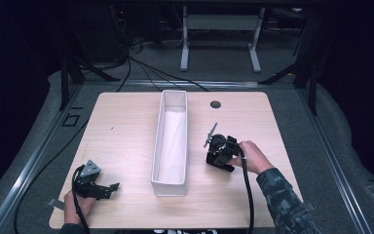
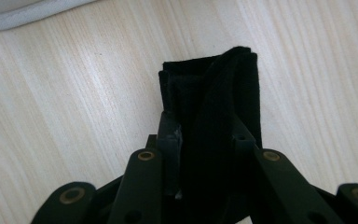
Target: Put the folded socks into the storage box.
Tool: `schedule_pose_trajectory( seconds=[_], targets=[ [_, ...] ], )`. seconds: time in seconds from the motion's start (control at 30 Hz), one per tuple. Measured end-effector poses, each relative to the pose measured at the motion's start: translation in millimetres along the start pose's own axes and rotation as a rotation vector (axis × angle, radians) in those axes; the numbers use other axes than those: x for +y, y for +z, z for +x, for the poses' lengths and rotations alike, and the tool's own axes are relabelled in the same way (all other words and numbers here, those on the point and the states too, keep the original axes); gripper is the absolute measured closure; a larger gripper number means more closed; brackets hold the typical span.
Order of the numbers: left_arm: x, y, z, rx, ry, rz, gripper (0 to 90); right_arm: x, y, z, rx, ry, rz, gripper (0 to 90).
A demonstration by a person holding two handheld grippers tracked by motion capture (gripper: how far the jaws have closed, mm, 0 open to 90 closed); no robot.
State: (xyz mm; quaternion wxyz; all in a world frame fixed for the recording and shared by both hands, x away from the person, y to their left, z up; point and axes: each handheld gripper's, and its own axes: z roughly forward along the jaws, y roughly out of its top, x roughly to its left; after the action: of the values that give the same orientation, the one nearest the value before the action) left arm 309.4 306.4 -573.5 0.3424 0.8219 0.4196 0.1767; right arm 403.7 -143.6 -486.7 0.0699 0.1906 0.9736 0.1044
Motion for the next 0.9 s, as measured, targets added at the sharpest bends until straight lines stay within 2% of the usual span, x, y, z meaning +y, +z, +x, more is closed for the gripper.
schedule_pose_trajectory(
  seconds=[0.9],
  targets=[
    [0.0,0.0,0.1,0.002,-0.002,0.0,0.6,11.0,-54.1,-5.2,-0.059,-0.034,-0.029,72.7]
  ],
)
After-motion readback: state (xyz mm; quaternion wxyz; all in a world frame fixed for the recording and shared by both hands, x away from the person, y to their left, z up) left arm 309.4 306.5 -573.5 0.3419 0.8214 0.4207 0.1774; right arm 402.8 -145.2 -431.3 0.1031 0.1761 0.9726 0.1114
